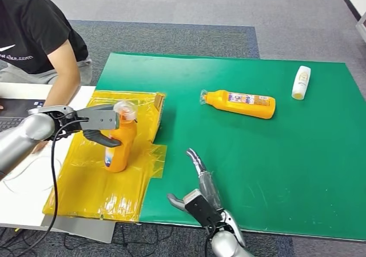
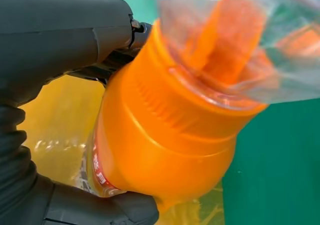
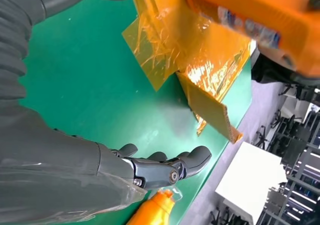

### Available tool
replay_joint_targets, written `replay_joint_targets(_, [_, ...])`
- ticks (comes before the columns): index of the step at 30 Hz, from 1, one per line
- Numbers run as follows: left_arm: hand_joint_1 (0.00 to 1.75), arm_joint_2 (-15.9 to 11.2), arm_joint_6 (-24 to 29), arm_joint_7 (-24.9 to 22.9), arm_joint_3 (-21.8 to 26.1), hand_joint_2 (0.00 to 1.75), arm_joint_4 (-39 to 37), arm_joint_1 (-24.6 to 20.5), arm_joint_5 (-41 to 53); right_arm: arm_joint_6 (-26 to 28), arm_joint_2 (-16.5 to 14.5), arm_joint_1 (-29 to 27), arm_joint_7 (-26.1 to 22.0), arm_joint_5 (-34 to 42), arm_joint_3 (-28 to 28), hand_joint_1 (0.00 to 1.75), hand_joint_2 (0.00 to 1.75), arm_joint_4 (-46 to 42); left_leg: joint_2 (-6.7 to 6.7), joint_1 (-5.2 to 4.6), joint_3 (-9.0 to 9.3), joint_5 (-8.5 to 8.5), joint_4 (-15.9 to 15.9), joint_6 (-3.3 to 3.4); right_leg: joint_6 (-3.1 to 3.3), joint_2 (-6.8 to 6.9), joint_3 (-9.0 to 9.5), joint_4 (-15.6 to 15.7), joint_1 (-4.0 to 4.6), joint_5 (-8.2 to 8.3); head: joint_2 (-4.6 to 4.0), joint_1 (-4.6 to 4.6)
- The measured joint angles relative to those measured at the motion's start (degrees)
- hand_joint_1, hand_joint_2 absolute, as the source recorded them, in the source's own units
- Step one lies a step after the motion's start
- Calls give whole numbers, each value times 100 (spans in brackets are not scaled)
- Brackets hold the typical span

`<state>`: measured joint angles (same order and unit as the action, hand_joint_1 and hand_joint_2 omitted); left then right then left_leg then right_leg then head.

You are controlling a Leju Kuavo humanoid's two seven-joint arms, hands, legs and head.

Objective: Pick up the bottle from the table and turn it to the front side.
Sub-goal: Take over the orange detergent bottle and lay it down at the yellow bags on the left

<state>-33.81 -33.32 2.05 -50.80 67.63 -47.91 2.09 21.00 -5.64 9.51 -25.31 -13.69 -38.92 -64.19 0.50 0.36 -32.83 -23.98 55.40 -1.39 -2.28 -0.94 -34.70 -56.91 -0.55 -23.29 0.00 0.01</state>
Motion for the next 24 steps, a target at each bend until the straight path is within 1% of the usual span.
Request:
replay_joint_targets(4, [175, 191, 84, 21, -156, 175, -127, -45, 107, -1, 0, 38, 8, 1, -38, 0, 175, 24, 0, 0, 6, 2, 0, 0, 2, -1, 5, 0, -1, 6, 0, 1])
replay_joint_targets(12, [175, 440, 225, 126, -303, 175, -312, -49, 225, -38, 0, 55, 14, 3, -73, 0, 175, 52, 1, 1, 10, 10, -1, -8, 10, -1, 6, -3, -1, 12, 0, -1])
replay_joint_targets(19, [175, 569, 273, 212, -391, 175, -391, -24, 380, -40, 0, 66, 28, 3, -105, 0, 175, 84, 1, 1, 11, 17, -1, -14, 13, -1, 6, -6, -1, 18, 0, 0])
replay_joint_targets(24, [175, 632, 402, 221, -415, 175, -402, 40, 491, -39, 0, 67, 45, 3, -127, 0, 175, 97, 1, 1, 13, 20, -1, -16, 17, -1, 6, -7, 0, 20, 0, 0])
